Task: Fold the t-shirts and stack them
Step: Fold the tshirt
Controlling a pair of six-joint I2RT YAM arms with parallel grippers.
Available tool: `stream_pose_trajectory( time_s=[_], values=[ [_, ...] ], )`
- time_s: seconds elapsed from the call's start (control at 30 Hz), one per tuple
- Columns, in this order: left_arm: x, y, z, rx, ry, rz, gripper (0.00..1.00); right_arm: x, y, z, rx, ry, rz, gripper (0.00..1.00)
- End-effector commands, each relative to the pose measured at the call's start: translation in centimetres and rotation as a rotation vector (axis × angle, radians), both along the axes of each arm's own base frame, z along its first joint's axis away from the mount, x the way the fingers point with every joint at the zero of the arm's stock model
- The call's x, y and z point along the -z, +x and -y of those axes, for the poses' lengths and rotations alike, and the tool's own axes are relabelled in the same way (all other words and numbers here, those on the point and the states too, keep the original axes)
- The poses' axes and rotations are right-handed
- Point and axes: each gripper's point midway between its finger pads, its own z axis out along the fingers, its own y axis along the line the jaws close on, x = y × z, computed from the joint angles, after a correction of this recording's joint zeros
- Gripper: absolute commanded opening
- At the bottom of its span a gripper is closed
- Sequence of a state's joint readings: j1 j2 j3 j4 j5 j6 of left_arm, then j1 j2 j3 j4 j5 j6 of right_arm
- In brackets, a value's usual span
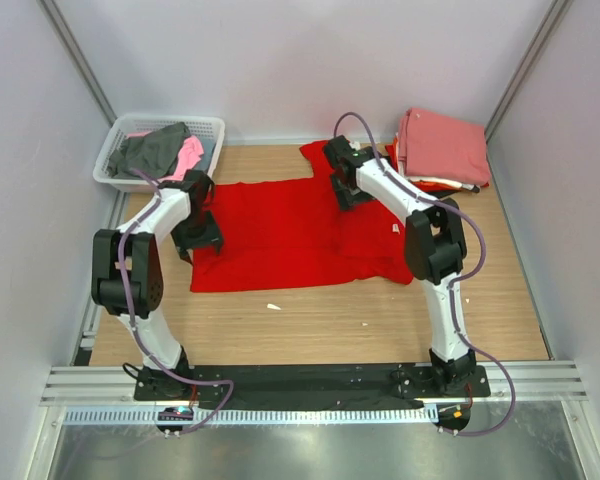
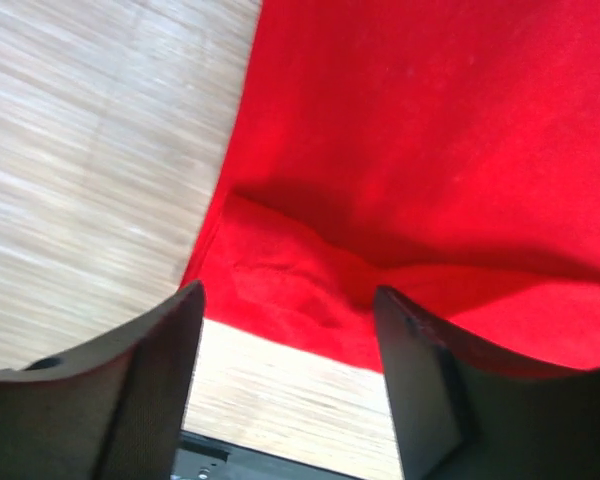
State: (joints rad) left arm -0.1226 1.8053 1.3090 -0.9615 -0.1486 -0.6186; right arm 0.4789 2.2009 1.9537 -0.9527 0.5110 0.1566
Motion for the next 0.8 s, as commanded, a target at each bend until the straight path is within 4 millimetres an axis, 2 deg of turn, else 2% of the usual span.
stream_pose_trajectory(
  time_s=[0.0,0.03,0.07,0.1,0.13,0.17,0.2,0.23,0.27,0.3,0.33,0.37,0.4,0.43,0.6,0.77],
  values=[
    [-5.1,0.7,-1.1,0.005,0.046,0.146,0.72,-5.6,0.1,3.3,0.113,-0.014,0.136,0.89],
    [-5.6,0.4,-1.4,0.002,0.061,0.159,0.73,-6.1,-0.3,3.6,0.128,0.009,0.157,0.91],
    [-5.4,-0.5,-1.5,0.001,0.062,0.151,0.75,-5.3,-1.4,3.9,0.137,0.044,0.148,0.94],
    [-6.4,-1.0,-1.5,-0.012,0.052,0.187,0.75,-7.6,-2.2,4.2,0.17,0.117,0.212,0.96],
    [-6.3,-1.7,-1.4,-0.02,0.04,0.192,0.75,-8.2,-3.1,4.4,0.185,0.165,0.228,0.97],
    [-5.4,-2.8,-0.9,-0.026,0.008,0.182,0.75,-6.5,-4.7,4.8,0.207,0.2,0.203,0.99],
    [-5.7,-3.5,-0.4,-0.048,-0.031,0.209,0.75,-8.5,-5.9,4.8,0.237,0.338,0.244,0.99],
    [-5.5,-4.1,0.1,-0.058,-0.06,0.218,0.75,-8.2,-6.9,4.9,0.261,0.403,0.244,0.99],
    [-3.9,-5.4,0.7,-0.071,-0.1,0.195,0.74,-5.7,-8.6,5.5,0.289,0.442,0.207,1.0],
    [-3.4,-6.0,1.0,-0.086,-0.124,0.199,0.74,-5.5,-9.5,6.5,0.331,0.504,0.214,0.99],
    [-3.5,-6.2,1.4,-0.113,-0.153,0.23,0.74,-6.6,-10.2,6.2,0.359,0.623,0.254,0.98],
    [-2.9,-6.2,1.8,-0.122,-0.183,0.247,0.74,-4.1,-12.3,6.8,0.395,0.638,0.204,0.98],
    [-1.5,-7.4,1.9,-0.137,-0.189,0.222,0.73,-3.5,-13.0,8.0,0.451,0.666,0.207,0.97],
    [-1.1,-7.3,2.1,-0.156,-0.204,0.234,0.73,-2.4,-14.4,8.0,0.473,0.702,0.19,0.93],
    [1.3,-8.3,1.7,-0.205,-0.187,0.216,0.73,1.0,-17.3,9.0,0.553,0.739,0.133,0.83],
    [1.9,-7.9,0.4,-0.233,-0.127,0.265,0.73,3.5,-18.9,9.1,0.597,0.821,0.087,0.73]
  ],
)
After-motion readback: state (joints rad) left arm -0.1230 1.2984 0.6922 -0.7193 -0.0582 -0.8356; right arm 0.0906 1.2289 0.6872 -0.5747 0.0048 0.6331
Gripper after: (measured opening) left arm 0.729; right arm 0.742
